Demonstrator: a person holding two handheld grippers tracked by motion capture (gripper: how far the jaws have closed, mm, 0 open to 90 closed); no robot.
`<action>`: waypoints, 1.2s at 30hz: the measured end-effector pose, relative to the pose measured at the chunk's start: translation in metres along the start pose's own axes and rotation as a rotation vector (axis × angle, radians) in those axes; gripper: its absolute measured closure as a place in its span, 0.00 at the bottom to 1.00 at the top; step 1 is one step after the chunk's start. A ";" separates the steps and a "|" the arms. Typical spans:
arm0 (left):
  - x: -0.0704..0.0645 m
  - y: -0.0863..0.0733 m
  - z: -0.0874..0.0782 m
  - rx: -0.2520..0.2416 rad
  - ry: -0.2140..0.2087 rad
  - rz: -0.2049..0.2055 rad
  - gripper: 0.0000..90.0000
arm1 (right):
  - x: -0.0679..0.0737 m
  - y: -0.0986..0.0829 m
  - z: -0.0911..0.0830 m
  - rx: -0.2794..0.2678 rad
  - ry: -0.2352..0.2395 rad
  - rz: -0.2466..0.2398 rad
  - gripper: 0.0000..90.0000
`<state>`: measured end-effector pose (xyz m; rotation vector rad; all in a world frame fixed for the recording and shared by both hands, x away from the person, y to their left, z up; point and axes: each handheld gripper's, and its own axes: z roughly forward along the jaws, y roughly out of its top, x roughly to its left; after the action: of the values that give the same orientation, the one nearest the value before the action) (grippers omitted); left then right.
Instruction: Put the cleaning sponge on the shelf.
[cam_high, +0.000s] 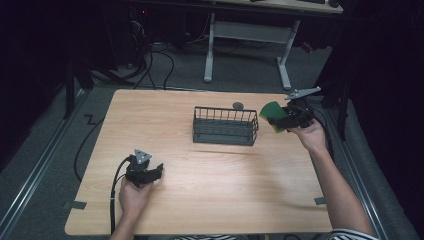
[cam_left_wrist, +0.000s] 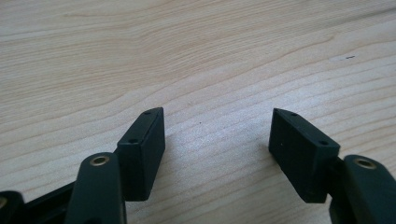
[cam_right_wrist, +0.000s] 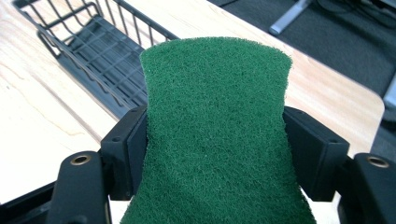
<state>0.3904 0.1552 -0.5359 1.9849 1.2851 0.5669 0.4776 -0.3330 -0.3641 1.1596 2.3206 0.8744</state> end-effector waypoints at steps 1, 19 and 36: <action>0.000 0.000 0.000 0.000 0.000 0.000 0.41 | 0.000 0.002 0.001 -0.009 0.012 0.000 0.33; 0.000 0.000 0.000 0.000 0.000 0.000 0.41 | 0.020 0.041 0.040 0.034 0.049 -0.076 0.33; 0.000 0.000 0.000 -0.001 0.000 0.001 0.41 | 0.036 0.058 0.084 0.067 0.068 -0.087 0.33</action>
<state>0.3904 0.1552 -0.5360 1.9844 1.2842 0.5680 0.5395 -0.2468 -0.3880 1.0622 2.4530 0.8227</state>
